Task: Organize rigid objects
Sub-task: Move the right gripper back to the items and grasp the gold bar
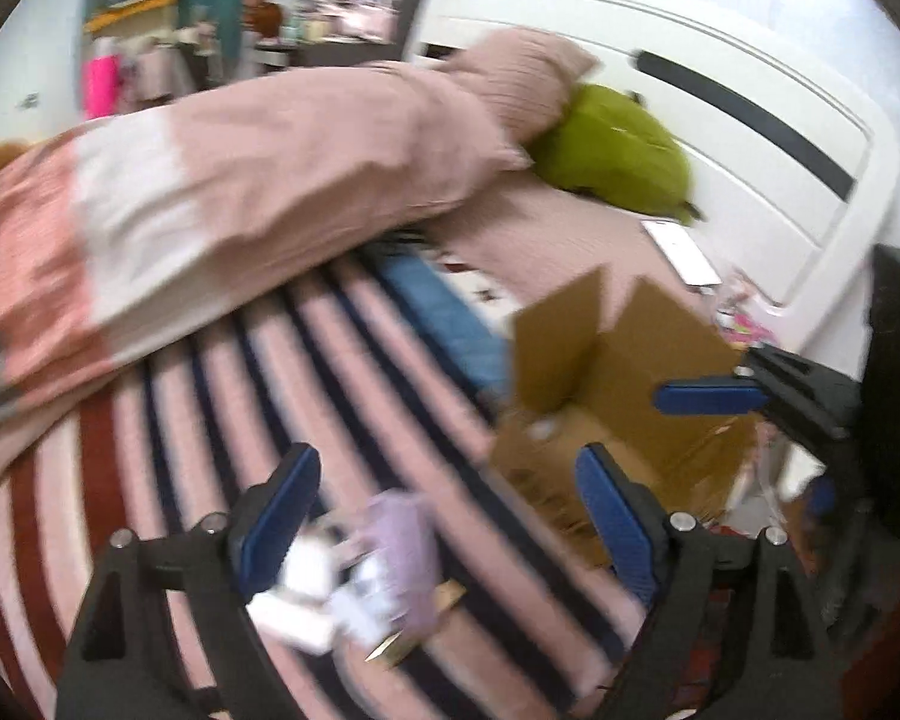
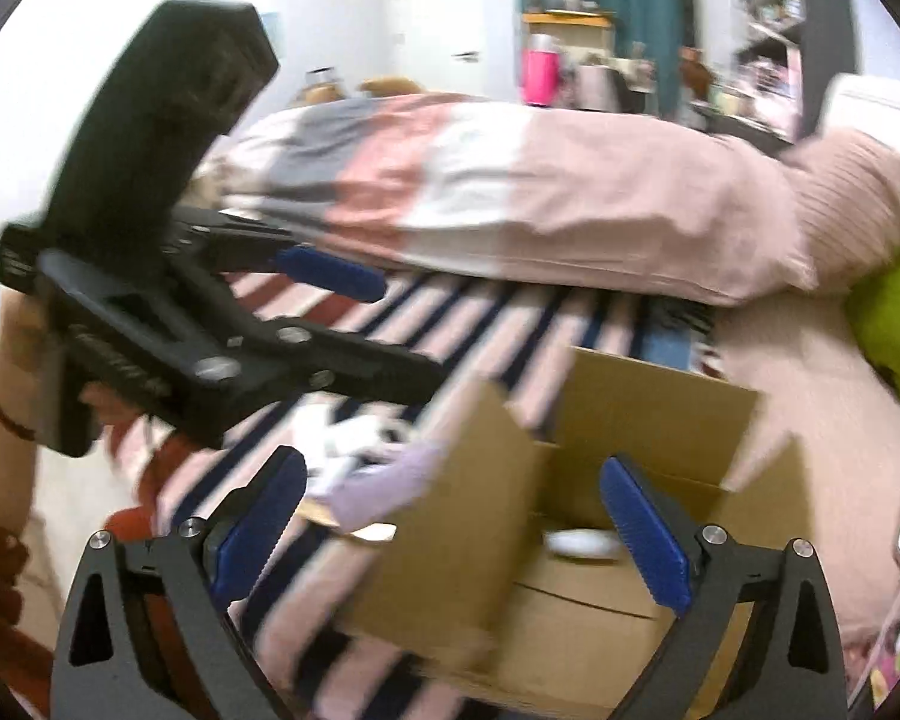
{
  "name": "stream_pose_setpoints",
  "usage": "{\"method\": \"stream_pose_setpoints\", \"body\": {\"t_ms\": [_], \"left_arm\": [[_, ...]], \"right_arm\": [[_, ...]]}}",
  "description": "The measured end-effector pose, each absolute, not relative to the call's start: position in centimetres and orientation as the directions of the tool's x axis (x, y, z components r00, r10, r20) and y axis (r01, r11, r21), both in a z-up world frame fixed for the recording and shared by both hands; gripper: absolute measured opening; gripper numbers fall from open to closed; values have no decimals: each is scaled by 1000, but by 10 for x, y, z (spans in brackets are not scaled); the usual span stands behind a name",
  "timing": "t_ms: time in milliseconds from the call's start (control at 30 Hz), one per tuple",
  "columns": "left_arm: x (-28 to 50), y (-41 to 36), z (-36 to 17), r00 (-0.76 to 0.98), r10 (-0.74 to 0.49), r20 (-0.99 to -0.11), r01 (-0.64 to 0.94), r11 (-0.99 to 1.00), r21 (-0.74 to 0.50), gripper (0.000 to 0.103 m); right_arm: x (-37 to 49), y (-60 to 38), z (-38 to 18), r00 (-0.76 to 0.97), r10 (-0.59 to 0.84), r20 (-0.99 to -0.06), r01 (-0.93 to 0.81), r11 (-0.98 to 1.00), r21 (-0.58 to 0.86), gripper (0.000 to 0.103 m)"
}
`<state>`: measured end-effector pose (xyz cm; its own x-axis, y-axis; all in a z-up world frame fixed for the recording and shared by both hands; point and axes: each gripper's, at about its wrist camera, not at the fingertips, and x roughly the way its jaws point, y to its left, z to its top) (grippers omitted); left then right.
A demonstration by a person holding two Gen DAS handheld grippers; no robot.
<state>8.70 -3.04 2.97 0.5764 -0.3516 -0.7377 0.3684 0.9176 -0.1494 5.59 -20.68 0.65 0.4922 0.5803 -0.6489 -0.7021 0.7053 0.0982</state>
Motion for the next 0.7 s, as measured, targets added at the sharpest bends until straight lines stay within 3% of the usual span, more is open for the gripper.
{"method": "stream_pose_setpoints", "body": {"t_ms": [167,300,567,700], "left_arm": [[52,34,-10,619,-265,-740,229,961,-153,85],[25,66,-45,628,-206,-750,158,978,-136,85],[0,95,-90,615,-213,-759,97,976,-196,85],[-7,103,-100,608,-230,-760,83,970,-228,85]], "right_arm": [[33,-151,-7,388,689,-612,-786,595,172,99],[16,-117,-42,294,714,-636,-825,525,208,98],[39,-107,-135,328,545,-772,-696,692,193,98],[53,-110,-165,347,497,-795,-652,738,176,98]]}}
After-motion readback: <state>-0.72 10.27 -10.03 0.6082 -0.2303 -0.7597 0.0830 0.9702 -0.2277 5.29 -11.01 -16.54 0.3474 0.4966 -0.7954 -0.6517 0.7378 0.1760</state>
